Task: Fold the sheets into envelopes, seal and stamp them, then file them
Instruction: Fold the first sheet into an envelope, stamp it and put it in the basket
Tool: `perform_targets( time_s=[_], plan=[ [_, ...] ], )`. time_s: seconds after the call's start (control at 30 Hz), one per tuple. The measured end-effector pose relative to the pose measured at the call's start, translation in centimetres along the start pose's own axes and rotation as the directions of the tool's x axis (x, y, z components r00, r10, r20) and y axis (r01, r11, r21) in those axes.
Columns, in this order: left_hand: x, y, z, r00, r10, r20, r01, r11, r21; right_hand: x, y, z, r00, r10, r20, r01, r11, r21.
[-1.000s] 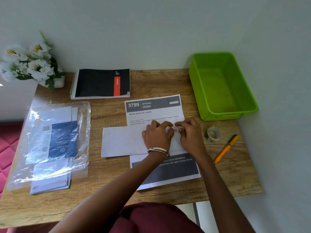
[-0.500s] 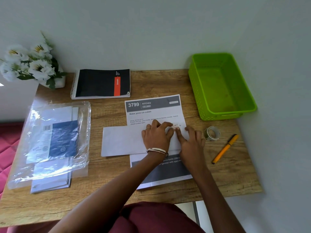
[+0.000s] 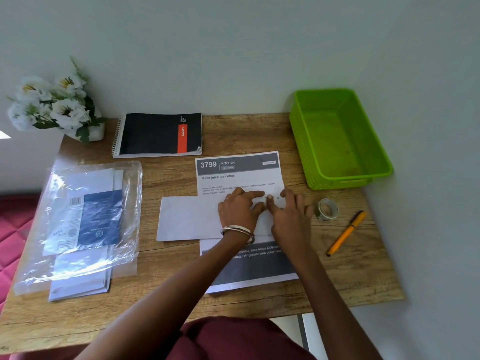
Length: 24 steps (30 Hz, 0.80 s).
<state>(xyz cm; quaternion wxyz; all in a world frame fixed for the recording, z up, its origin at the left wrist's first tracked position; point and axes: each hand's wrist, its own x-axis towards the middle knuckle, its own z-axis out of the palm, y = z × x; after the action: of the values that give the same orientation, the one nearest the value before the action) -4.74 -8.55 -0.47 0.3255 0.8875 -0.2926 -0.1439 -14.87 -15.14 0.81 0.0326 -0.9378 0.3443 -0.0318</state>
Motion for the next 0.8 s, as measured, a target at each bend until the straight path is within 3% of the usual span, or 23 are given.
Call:
perform_targets(
  time_s=[0.23,0.37,0.57,0.67,0.8],
  plan=[
    [-0.2,0.1,0.1,1.0,-0.005,-0.007,0.005,1.0,0.012,-1.9,1.2,0.2,0.999,0.015,-0.046,-0.021,0.99,-0.139],
    [-0.2,0.2,-0.1,1.0,0.007,-0.006,-0.007,0.999,0.041,-2.3,0.4,0.0,0.993,0.115,-0.036,-0.118,0.988,-0.099],
    [0.0,-0.3,-0.6,0.997,0.043,0.062,-0.045,0.998,0.032,0.0,-0.4,-1.1,0.993,0.112,-0.03,-0.112,0.994,0.003],
    [0.0,-0.6,-0.8,0.993,0.05,0.111,-0.055,0.998,0.041,-0.3,-0.7,-0.6,0.996,0.087,0.029,-0.087,0.996,-0.016],
    [-0.1,-0.5,-1.0,0.989,0.043,0.138,-0.046,0.999,0.025,-0.8,-0.5,-0.2,0.995,0.1,-0.001,-0.1,0.992,-0.075]
  ],
)
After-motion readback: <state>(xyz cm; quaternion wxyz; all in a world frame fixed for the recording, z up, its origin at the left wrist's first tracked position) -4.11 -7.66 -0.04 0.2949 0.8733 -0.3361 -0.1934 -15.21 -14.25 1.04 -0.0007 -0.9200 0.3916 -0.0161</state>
